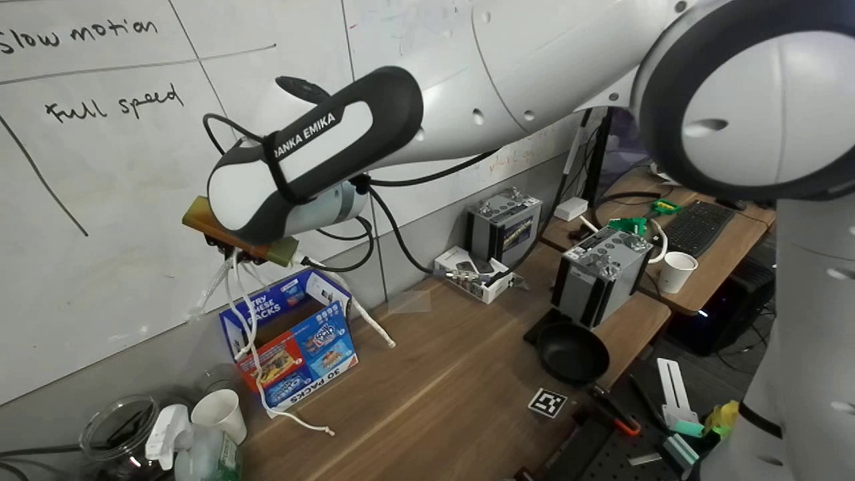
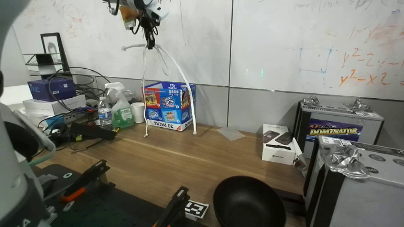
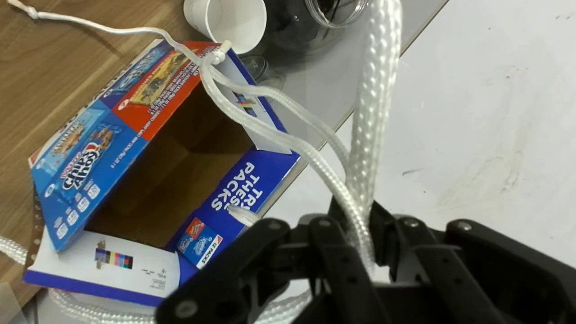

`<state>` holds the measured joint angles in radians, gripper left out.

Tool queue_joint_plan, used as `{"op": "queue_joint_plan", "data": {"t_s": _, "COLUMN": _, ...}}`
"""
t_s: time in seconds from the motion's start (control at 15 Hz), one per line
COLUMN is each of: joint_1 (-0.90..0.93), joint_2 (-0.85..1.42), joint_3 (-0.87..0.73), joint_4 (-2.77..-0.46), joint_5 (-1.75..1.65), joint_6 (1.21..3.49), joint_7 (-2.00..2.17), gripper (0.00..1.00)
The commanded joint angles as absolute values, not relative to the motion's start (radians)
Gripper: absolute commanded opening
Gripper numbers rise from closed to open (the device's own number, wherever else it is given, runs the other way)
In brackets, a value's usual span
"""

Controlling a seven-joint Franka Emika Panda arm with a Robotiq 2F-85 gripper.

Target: Put the ropes in the carton box

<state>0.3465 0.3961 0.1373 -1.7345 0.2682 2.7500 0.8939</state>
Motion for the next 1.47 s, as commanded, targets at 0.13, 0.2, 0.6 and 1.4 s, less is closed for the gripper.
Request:
{"op": "queue_joint_plan", "data": {"t_s": 0.13, "joint_1": 0.352, "joint_2": 0.562, "joint_3": 0.117, "joint_4": -1.602, "joint_5": 0.253, "joint_6": 2.762, "joint_7": 0.909, "gripper": 0.02}}
{"op": "queue_joint_plan", "data": {"t_s": 0.2, "joint_1": 0.347, "joint_2": 0.582, "joint_3": 0.112, "joint_4": -1.583, "joint_5": 0.256, "joint_6": 2.750, "joint_7": 0.906, "gripper": 0.02}}
{"op": "queue_joint_plan", "data": {"t_s": 0.6, "joint_1": 0.344, "joint_2": 0.725, "joint_3": 0.055, "joint_4": -1.461, "joint_5": 0.249, "joint_6": 2.729, "joint_7": 0.920, "gripper": 0.02}}
{"op": "queue_joint_plan", "data": {"t_s": 1.4, "joint_1": 0.337, "joint_2": 0.921, "joint_3": -0.016, "joint_4": -1.245, "joint_5": 0.212, "joint_6": 2.497, "joint_7": 1.038, "gripper": 0.02}}
